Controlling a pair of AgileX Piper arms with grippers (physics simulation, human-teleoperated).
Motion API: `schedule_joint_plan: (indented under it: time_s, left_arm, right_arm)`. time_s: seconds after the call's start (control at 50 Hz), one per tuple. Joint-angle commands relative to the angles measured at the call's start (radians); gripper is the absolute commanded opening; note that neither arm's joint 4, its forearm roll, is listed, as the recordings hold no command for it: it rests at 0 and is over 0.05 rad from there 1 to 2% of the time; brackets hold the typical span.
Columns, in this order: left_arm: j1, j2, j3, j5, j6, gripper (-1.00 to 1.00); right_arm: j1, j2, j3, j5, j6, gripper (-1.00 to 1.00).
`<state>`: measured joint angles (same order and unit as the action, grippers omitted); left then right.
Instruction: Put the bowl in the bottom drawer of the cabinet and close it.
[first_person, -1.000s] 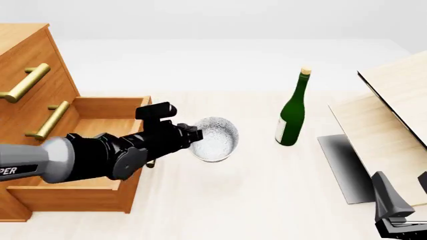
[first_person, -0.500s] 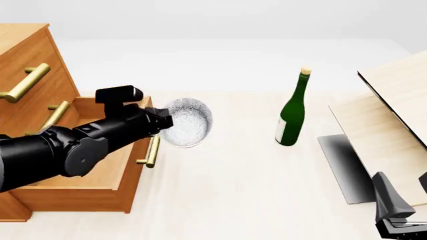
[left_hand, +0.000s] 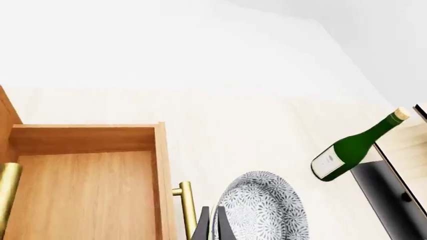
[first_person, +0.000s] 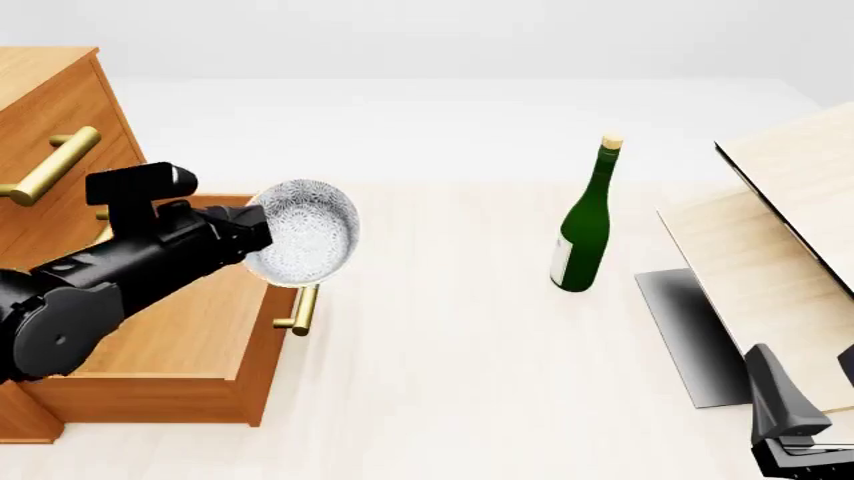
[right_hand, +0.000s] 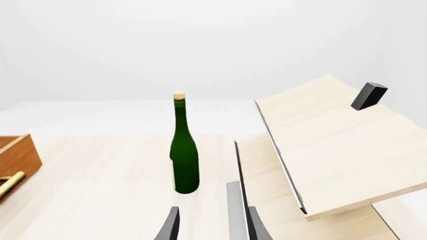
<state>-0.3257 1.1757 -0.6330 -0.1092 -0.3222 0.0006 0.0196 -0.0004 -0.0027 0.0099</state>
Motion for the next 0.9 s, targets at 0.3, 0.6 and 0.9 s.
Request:
schedule_joint_plan:
  time_s: [0.3, 0.6, 0.9]
  left_arm:
    - [0.221, -0.145, 0.073, 0.042, -0.025, -1.00]
    - [0.337, -0.128, 0.105, 0.012, -0.062, -1.00]
    - [0.448, -0.071, 0.096, -0.034, -0.106, -1.00]
  right_arm:
    - [-0.002, -0.004, 0.000, -0.001, -0.003, 1.00]
    - [-0.002, -0.003, 0.000, -0.002, -0.003, 1.00]
    - [-0.002, -0.005, 0.000, 0.001, -0.003, 1.00]
